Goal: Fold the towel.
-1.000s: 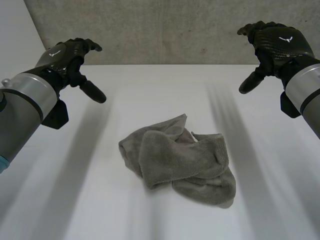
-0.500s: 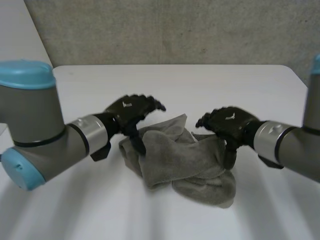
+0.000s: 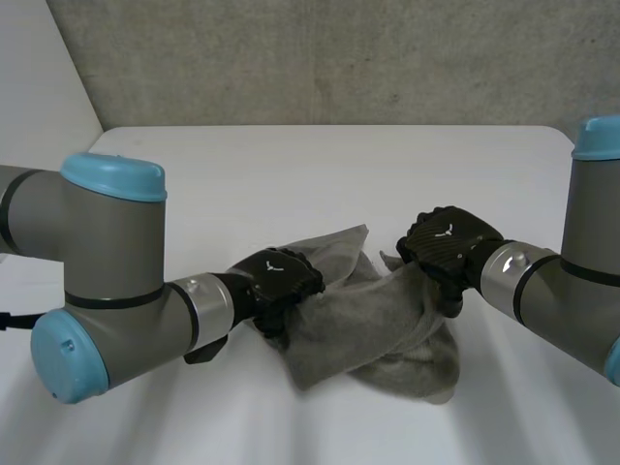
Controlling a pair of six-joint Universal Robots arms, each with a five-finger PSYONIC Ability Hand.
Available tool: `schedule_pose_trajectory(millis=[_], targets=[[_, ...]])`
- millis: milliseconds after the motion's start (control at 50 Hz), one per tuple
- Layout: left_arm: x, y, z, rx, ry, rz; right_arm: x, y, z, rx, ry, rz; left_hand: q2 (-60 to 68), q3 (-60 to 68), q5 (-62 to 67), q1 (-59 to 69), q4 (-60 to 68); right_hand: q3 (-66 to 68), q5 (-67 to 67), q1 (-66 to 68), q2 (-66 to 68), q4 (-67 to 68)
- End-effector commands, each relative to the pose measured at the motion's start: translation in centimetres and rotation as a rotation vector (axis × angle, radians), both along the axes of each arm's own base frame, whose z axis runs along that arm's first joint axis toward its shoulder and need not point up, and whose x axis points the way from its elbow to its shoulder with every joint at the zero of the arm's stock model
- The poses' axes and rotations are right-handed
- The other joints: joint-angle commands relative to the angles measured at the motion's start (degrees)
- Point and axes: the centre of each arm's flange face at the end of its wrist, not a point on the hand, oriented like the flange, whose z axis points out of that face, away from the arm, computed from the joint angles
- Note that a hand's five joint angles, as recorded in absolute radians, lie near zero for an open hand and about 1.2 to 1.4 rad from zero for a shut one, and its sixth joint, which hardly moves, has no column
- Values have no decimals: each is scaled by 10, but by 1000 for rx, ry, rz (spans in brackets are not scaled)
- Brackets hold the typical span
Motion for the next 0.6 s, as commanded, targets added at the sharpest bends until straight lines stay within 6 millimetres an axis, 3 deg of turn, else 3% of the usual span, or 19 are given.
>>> schedule_pose_trajectory(millis=[20,120,180,220,240,280,340,380,400,420,440,460,480,500,520,540,560,600], targets=[[6,-1,7,-14,1,19,-3,9,-5,-8,65,35,12,-25,11,17,-30,-4,47,49,56,-4],[13,7,2,18,-22,22,-10,17,-12,9,133,65,105,-25,104,109,-30,-4,124,126,134,-4],[16,13,1,36,-36,21,-12,19,-13,15,150,72,219,-25,218,223,-30,-4,159,162,169,-4],[17,13,4,41,-43,25,-11,21,-10,19,162,102,336,-25,335,340,-30,-4,280,282,290,-4],[17,13,4,41,-43,25,-11,21,-10,19,162,102,337,-25,336,341,-30,-4,281,283,290,-4],[16,9,8,27,-43,36,-5,17,-2,-22,155,128,337,-25,336,341,-30,-4,462,465,472,-4],[12,-9,22,-52,-35,89,-1,10,6,-63,146,135,337,-25,336,341,-30,-4,463,466,473,-4],[11,-34,44,-171,-22,186,12,-9,26,-154,89,141,337,-25,336,341,-30,-4,463,466,473,-4],[11,-34,44,-171,-22,186,12,-9,26,-155,89,141,337,-25,336,341,-30,-4,463,466,473,-4],[11,-51,61,-257,3,256,23,-21,43,-242,33,140,337,-25,336,341,-30,-4,463,466,473,-4],[11,-51,61,-258,4,257,36,-32,66,-347,-54,126,337,-25,336,341,-30,-4,463,466,473,-4],[11,-68,82,-360,53,334,36,-33,66,-348,-55,126,337,-25,336,341,-30,-4,463,466,473,-4],[10,-79,106,-463,114,396,42,-45,92,-449,-166,84,337,-25,336,341,-30,-4,463,466,473,-4],[10,-79,106,-464,115,397,44,-54,120,-544,-296,33,337,-25,336,341,-30,-4,456,458,465,-4],[10,-88,127,-557,179,447,44,-55,120,-545,-297,33,337,-25,336,341,-30,-4,455,458,465,-4],[11,-94,147,-647,250,483,43,-58,147,-627,-426,-5,337,-25,336,341,-30,-4,435,438,445,-4],[11,-94,147,-647,251,483,42,-58,147,-628,-427,-5,337,-25,336,341,-30,-4,435,438,445,-4],[16,-90,190,-816,399,510,32,-40,202,-776,-658,-19,337,-25,336,341,-30,-4,422,424,432,-4]])
